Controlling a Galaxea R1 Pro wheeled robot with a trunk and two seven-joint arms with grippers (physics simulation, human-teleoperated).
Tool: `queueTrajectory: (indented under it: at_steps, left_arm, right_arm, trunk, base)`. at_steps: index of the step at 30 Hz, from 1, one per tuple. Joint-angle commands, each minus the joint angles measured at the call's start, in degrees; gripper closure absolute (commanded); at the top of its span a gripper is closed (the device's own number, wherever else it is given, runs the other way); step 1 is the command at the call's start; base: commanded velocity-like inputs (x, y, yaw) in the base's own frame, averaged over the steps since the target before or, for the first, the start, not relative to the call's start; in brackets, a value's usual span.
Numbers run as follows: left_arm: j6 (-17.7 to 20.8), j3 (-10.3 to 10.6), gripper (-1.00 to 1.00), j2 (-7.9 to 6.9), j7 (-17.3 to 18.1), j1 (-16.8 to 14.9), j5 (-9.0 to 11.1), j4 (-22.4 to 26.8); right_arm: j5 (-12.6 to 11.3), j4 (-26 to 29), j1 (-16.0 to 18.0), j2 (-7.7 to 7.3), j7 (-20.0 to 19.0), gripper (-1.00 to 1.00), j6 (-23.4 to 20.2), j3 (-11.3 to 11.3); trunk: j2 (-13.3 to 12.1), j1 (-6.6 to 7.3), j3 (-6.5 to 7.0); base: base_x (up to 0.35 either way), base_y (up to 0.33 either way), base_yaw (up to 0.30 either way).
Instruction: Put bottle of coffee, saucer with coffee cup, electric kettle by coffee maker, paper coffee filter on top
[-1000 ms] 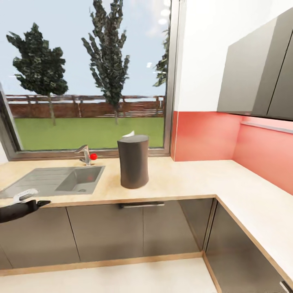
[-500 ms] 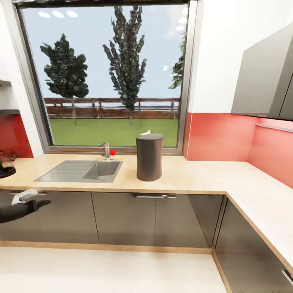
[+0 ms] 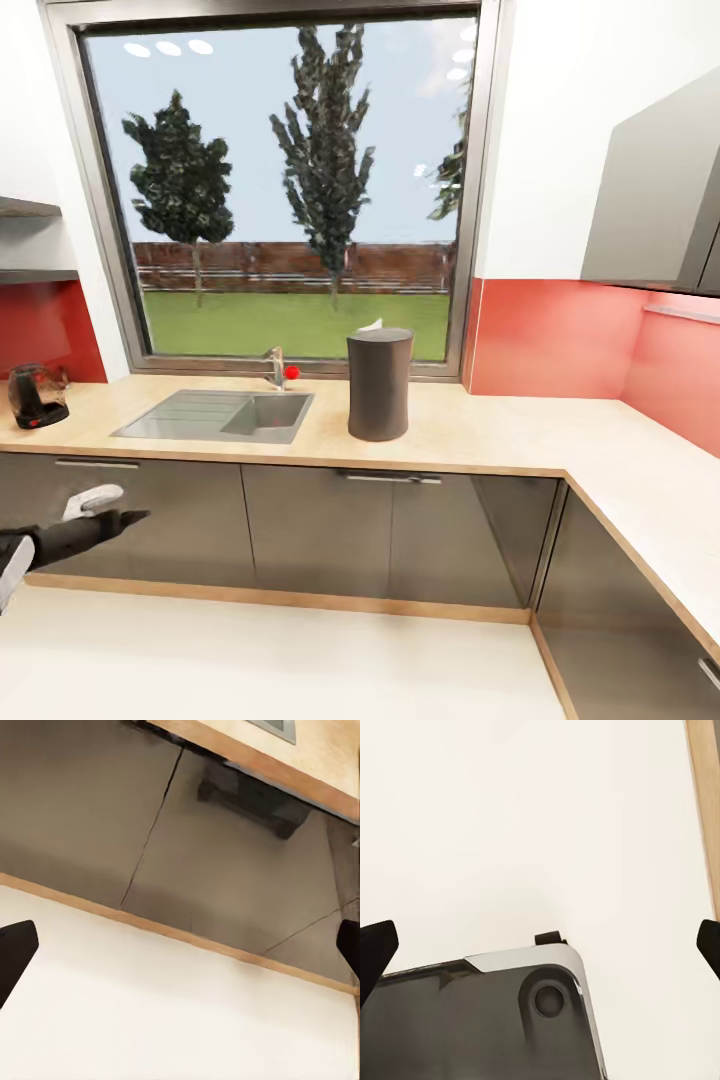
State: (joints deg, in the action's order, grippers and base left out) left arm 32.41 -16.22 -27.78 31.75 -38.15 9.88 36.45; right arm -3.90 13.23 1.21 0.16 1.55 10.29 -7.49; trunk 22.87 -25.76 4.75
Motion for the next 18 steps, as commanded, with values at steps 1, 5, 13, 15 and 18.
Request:
queueTrajectory:
  at_steps: [1,5,13,15,18]
  left_arm:
    - [-0.8,-0.2,-1.0,0.49,0.1,-0.1,-0.5,-1.1]
    - [-8.3,-0.2,-1.0,2.52,-0.9,1.7,-8.6,-8.9]
    - [-33.7,-0.2,-1.0,7.24,-17.7,18.9,-16.1,-32.2]
    - [-34.1,-0.2,-1.0,8.49,-19.9,21.7,-16.1,-32.4]
    - [-34.4,-0.2,-1.0,11.5,-24.6,30.6,-16.1,-32.8]
  right_arm:
    - [-0.4,-0.1,0.0,0.02,0.0,-1.0,0.2,-0.1]
    - [-0.4,0.0,0.0,0.02,0.0,-1.0,0.2,-0.1]
    - [-0.4,-0.1,0.0,0.02,-0.4,-1.0,0.2,0.1]
    - [-0.4,-0.1,0.0,0.02,-0.4,-1.0,0.2,0.1]
    - [-0.1,-0.1,0.0,0.03,-0.5,-1.0,0.2,0.2]
  trunk:
    - [0.0,-0.02,-0.01]
    - [0.0,-0.02,-0.01]
    - [0.0,-0.02,-0.01]
    - [0.0,-0.02,0.01]
    - [0.0,-0.02,0.01]
  base:
    - [0.0,0.0,0.0]
    - [0.0,0.0,0.0]
    - [0.0,0.0,-0.003]
    - [0.0,0.0,-0.039]
    - [0.0,0.0,0.011]
